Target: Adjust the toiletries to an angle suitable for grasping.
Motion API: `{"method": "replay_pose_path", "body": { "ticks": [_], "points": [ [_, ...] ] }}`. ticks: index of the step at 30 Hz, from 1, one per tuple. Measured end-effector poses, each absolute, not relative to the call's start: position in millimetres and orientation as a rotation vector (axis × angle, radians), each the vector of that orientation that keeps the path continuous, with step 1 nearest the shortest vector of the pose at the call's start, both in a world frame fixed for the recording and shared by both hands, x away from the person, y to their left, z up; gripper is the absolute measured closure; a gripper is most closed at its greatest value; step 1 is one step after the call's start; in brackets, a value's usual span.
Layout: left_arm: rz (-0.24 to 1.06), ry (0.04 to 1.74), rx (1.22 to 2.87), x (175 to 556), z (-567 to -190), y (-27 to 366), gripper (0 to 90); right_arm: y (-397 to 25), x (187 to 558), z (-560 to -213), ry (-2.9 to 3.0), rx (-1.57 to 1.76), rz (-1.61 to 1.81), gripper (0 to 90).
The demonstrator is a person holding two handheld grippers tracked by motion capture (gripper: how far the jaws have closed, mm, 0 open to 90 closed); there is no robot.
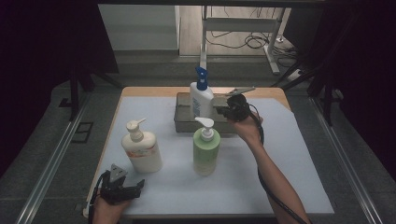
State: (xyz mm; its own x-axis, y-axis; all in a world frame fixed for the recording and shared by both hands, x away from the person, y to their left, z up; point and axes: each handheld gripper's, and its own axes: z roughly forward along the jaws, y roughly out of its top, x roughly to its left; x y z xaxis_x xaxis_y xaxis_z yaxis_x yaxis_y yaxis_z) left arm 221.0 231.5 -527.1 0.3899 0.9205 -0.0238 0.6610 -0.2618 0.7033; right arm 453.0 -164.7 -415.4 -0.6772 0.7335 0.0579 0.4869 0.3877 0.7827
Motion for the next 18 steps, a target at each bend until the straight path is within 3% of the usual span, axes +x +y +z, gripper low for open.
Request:
{"method": "replay_pose_path", "body": {
  "ticks": [18],
  "points": [
    [0.526,1.352,2.015,221.1,-527.0,231.5,10.7,-141.2,485.3,-442.7,2.373,1.174,1.073,89.5]
  ]
}}
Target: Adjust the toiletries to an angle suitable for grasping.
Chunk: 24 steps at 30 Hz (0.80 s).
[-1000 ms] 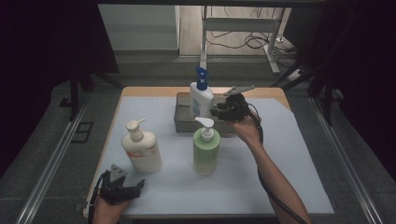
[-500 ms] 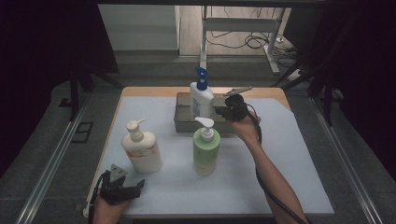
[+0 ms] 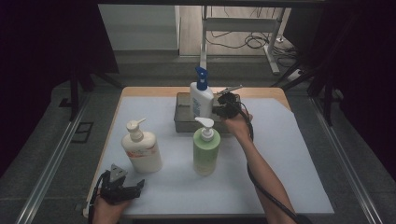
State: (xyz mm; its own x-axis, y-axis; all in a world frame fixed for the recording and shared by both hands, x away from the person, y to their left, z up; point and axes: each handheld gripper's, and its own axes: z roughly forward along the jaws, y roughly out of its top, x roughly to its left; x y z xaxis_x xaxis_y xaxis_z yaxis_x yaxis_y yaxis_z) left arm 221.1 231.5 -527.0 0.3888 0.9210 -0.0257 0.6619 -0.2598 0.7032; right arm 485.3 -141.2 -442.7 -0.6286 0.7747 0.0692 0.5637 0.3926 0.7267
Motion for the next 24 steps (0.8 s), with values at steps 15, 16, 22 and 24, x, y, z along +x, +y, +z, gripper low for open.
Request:
{"method": "replay_pose_path", "body": {
  "ticks": [15,16,22,24],
  "points": [
    [0.526,1.351,2.017,221.2,-527.0,231.6,10.7,-134.3,496.9,-453.1,2.424,1.213,1.042,89.5],
    [0.525,1.352,2.016,221.2,-527.0,231.5,10.7,-133.5,497.4,-453.7,2.425,1.216,1.045,89.5],
    [0.525,1.352,2.016,221.2,-527.0,231.5,10.7,-127.8,498.1,-456.2,2.424,1.227,1.048,89.5],
    [0.525,1.351,2.017,221.3,-527.0,231.6,10.7,-125.1,498.3,-456.9,2.427,1.227,1.044,89.5]
  ]
}}
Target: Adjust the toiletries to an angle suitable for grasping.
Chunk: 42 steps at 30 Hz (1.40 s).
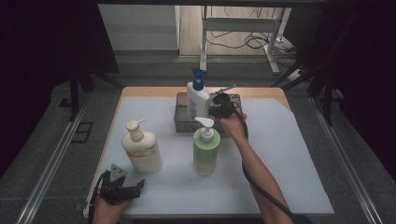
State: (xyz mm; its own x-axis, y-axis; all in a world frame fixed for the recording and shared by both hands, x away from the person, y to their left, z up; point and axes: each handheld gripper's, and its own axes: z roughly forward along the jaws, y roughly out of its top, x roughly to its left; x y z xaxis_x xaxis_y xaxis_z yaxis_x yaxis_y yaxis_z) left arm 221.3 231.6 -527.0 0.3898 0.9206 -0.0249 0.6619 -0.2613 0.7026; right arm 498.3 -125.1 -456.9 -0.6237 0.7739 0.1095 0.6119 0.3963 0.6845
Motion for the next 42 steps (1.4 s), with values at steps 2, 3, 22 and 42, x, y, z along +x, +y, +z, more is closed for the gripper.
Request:
{"method": "replay_pose_path", "body": {
  "ticks": [2,3,22,42],
  "points": [
    [0.525,1.351,2.017,221.3,-526.9,231.6,10.7,-124.0,498.8,-457.4,2.44,1.209,1.039,89.5],
    [0.525,1.351,2.017,221.3,-526.9,231.6,10.7,-122.9,499.0,-457.5,2.439,1.218,1.042,89.5],
    [0.523,1.353,2.016,221.3,-526.9,231.5,10.7,-103.7,498.3,-457.2,2.462,1.195,1.07,89.5],
    [0.523,1.352,2.017,221.5,-526.8,231.6,10.7,-83.0,497.0,-459.5,2.518,1.138,1.055,89.6]
  ]
}}
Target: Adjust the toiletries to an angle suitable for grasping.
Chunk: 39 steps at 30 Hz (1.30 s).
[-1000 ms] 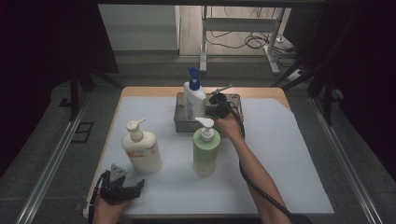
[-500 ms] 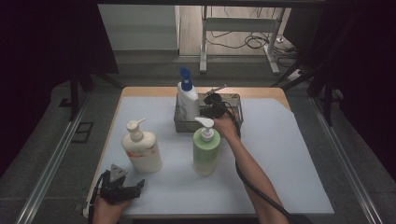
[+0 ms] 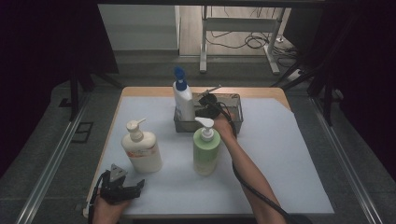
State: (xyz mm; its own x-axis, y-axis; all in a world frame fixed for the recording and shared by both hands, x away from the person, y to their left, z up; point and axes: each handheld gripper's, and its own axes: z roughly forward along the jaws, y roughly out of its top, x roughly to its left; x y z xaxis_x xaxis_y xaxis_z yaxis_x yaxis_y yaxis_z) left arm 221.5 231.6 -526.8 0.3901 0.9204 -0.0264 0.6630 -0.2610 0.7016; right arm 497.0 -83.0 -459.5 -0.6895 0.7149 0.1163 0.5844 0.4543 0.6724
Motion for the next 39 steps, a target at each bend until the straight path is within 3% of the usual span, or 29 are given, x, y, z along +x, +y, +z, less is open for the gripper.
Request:
{"method": "replay_pose_path", "body": {
  "ticks": [39],
  "points": [
    [0.523,1.351,2.018,221.6,-526.7,231.5,10.7,-66.5,485.4,-462.3,2.576,1.062,1.008,89.4]
  ]
}}
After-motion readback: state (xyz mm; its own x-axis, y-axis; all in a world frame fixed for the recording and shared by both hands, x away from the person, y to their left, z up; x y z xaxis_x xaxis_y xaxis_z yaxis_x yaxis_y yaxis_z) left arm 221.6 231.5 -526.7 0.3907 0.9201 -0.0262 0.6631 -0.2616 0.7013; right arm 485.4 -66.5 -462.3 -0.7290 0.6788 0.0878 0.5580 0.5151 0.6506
